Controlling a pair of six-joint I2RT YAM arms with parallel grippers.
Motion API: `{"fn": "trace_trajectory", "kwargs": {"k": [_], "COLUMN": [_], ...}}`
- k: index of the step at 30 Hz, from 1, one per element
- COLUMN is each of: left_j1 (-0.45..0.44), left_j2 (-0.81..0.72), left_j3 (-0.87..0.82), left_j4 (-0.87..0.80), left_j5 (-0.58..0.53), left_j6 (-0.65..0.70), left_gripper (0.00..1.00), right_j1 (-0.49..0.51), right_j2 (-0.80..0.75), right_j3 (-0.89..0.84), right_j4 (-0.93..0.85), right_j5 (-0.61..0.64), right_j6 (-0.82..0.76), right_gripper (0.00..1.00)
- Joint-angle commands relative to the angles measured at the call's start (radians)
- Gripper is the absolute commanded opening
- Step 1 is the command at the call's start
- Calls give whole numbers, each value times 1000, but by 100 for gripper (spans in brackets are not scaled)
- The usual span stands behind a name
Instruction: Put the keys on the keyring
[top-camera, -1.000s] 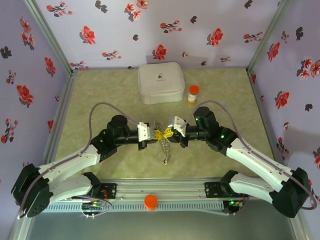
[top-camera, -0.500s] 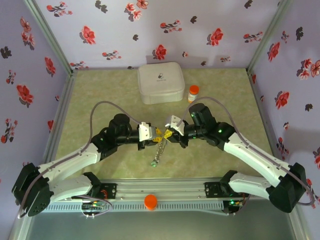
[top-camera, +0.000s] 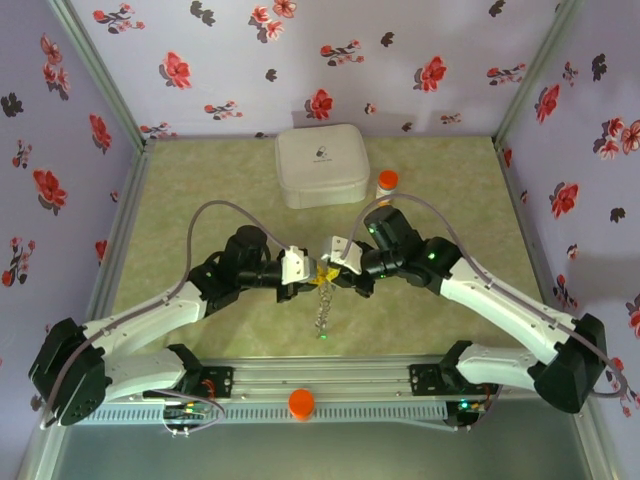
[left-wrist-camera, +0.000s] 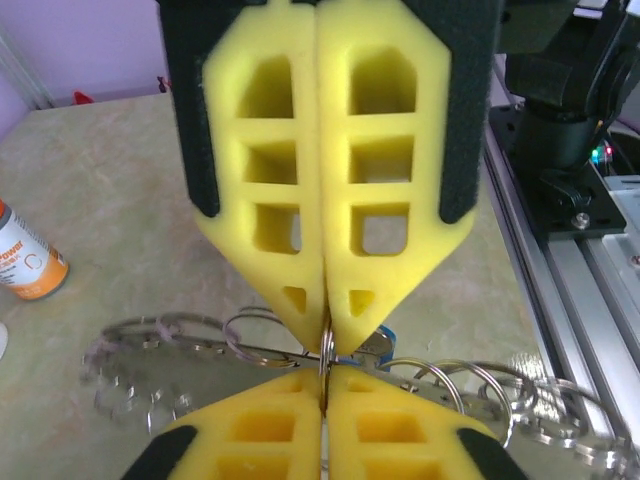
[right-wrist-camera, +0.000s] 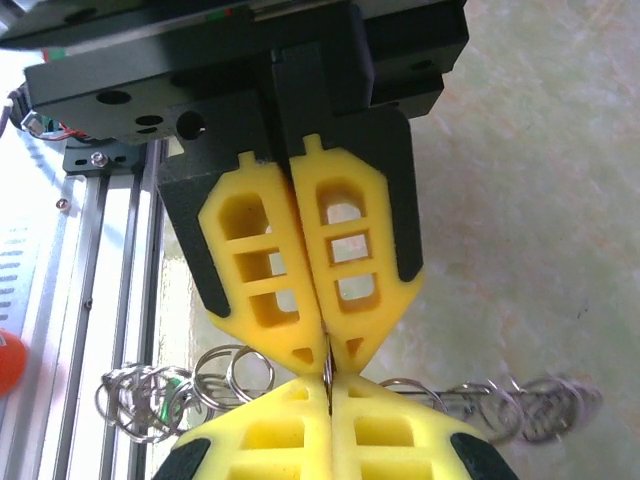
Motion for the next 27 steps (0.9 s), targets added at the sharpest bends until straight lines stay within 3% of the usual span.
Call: {"fn": "trace_trajectory", "kwargs": {"k": [1,8,13,21,27], "left_j1": [-6,-6,-5,-6,-5], "left_j2": [-2,-17,-40,-43,-42], "left_j3": [40,20,-27,-42,-41], "left_j4": [14,22,133,163,164], "left_j5": [5,9,9,5,5], "left_j6": [21,13,-28,-36,-39], "left_gripper": [2,0,0,0,0], "right_j1": [19,-20,-43,-43,-43], "right_j2": [-2,-70,-124,-151,-153], "right_j3": [40,-31,-113,-163,-159], "right_j4": [-19,43,122,177,173], "right_j5": [-11,1,-24,0,-2], "right_j6": [-25,3,78,122,123], "right_gripper": [0,19,26,23,10]}}
